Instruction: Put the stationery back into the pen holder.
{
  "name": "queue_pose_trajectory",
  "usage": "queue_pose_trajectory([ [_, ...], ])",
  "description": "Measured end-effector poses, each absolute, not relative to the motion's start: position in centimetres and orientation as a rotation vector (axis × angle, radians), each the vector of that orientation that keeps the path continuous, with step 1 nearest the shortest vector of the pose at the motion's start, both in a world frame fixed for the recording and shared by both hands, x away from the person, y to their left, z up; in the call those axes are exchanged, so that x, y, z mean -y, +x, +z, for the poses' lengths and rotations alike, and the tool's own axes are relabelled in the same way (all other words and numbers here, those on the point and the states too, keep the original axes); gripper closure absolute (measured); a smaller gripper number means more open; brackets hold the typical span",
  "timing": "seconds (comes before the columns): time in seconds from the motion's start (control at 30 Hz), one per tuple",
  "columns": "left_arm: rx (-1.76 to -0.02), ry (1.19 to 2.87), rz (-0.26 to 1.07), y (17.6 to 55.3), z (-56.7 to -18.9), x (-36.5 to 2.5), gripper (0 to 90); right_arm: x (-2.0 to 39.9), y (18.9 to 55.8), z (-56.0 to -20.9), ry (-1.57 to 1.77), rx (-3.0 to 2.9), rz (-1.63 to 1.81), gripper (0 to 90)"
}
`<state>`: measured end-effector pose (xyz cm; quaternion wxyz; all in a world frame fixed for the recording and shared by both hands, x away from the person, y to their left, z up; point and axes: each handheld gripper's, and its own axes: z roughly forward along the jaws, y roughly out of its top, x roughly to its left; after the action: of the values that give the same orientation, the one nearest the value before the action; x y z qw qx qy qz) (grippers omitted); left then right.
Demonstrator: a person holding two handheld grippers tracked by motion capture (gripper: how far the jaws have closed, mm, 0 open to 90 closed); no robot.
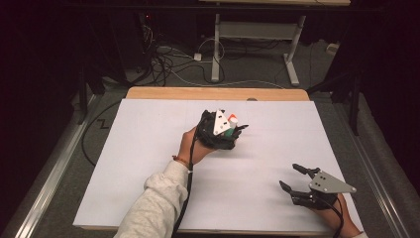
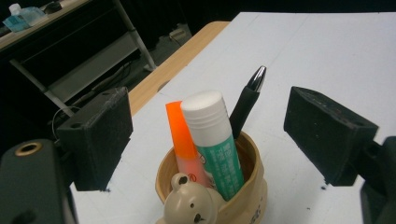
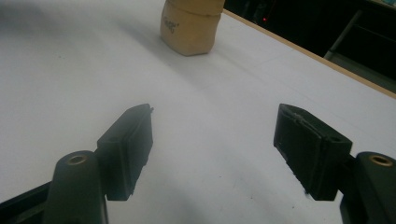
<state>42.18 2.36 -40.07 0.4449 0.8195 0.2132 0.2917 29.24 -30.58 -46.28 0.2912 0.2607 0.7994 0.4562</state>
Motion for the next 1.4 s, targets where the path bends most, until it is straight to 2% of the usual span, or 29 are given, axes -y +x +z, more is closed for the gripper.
queue_pose_trajectory([
  [0.2,-0.503,2.022,0.716,41.7,-40.0,-2.9,14.9,30.6,29.2,-46.3,0.712,-2.123,1.219,26.0],
  [1.4,-0.357,2.045,0.79,36.3,-40.4,-4.9,14.9,29.7,28.2,-46.4,0.661,-2.126,1.205,25.8],
])
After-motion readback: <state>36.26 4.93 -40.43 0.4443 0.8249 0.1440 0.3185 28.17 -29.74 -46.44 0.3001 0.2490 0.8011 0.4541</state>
